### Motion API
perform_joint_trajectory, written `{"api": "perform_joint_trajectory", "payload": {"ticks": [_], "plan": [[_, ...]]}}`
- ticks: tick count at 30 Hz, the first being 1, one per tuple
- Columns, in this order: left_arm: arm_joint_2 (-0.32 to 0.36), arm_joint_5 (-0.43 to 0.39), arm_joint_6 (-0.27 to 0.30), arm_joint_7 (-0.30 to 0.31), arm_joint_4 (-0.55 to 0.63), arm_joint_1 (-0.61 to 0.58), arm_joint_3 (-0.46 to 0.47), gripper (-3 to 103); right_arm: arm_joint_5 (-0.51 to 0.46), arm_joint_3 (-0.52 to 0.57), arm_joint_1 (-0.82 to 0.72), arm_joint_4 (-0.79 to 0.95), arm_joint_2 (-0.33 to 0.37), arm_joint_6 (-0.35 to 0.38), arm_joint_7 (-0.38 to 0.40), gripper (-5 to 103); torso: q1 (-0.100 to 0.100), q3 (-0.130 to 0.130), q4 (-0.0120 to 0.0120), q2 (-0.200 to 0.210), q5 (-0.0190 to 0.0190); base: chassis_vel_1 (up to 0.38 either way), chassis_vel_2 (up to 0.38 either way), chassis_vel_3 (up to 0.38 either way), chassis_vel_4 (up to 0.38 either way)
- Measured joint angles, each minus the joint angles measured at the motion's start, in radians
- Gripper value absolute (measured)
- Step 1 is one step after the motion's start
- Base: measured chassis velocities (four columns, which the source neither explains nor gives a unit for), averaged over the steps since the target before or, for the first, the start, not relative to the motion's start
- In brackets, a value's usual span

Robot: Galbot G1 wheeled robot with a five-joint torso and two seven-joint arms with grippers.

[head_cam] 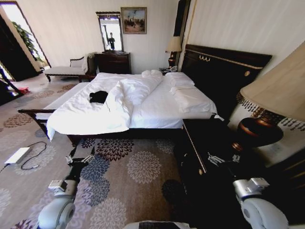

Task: Fold the clothes on the bed.

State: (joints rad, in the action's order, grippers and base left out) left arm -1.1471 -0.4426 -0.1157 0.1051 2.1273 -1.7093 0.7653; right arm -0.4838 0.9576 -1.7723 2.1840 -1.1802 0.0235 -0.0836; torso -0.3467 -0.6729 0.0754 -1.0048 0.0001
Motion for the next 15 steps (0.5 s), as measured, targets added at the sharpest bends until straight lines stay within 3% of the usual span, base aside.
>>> {"api": "perform_joint_trajectory", "payload": {"ticks": [6, 15], "plan": [[-0.016, 0.007, 0.001, 0.002, 0.003, -0.001, -0.005, 101, 0.000, 0.009, -0.010, 0.003, -0.010, -0.010, 0.000, 100, 0.000, 0.000, 0.0000, 0.000, -0.0002, 0.000, 0.000, 0.000, 0.000], [-0.020, 0.005, -0.007, 0.002, 0.004, -0.024, 0.006, 100, 0.001, 0.015, -0.015, 0.003, -0.015, -0.013, -0.002, 100, 0.000, 0.000, -0.0001, 0.000, -0.0001, 0.000, 0.000, 0.000, 0.000]]}}
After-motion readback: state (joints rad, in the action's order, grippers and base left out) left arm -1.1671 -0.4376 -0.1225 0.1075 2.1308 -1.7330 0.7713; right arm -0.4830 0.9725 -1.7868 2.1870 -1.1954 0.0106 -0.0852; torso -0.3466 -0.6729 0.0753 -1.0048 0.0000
